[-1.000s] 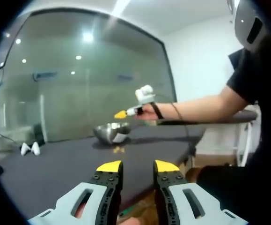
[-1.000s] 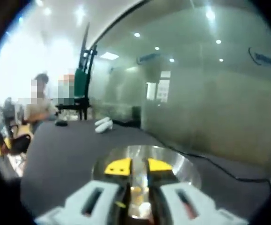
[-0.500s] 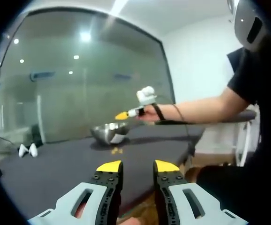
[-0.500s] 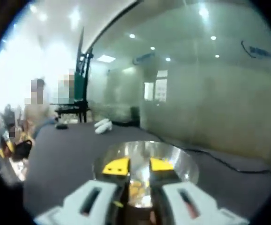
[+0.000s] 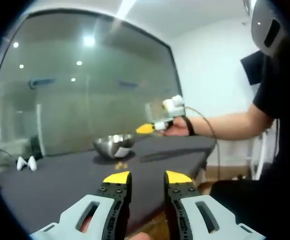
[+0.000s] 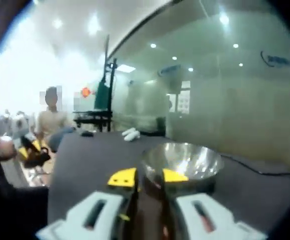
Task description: Pick up the QQ candy scattered on the table and place it into the stainless steel bowl on the table
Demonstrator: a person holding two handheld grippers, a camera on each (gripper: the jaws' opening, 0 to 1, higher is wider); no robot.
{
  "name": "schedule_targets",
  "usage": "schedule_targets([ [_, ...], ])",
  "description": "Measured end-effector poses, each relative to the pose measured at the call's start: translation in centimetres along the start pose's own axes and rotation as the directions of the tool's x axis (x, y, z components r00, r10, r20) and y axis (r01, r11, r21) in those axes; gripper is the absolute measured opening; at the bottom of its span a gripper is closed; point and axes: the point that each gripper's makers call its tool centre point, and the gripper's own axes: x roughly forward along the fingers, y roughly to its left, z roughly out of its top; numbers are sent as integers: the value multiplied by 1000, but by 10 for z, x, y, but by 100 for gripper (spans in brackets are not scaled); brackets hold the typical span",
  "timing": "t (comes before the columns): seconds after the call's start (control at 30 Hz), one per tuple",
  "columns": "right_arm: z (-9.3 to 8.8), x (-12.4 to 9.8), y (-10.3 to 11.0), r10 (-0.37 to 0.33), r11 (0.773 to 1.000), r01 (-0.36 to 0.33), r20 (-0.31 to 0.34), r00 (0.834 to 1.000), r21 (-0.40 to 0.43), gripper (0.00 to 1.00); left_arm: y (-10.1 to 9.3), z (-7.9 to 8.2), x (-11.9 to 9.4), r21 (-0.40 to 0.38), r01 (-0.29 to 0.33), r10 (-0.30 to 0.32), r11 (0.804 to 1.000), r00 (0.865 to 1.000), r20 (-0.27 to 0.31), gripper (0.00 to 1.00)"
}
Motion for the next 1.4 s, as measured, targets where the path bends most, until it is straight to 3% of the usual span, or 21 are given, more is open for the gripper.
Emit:
schedule_targets([
  [0.27, -34, -31, 17, 23, 1000, -23, -51, 998, 1, 21, -6, 3, 5, 11, 15, -15, 1000, 1000, 0, 28],
  [0.67, -68, -44, 19, 22, 999, -19, -102, 995, 31, 21, -18, 5, 8, 25, 48, -48, 999, 999, -5, 28],
  [0.93, -83, -24, 29, 48, 999, -47, -158, 986, 13, 20, -20, 4, 7, 25, 50, -50, 998, 999, -7, 28],
  [1.4, -87, 43, 41, 106, 994, -99, -210, 972, 44, 19, -13, 2, 4, 19, 22, -21, 1000, 1000, -9, 28],
])
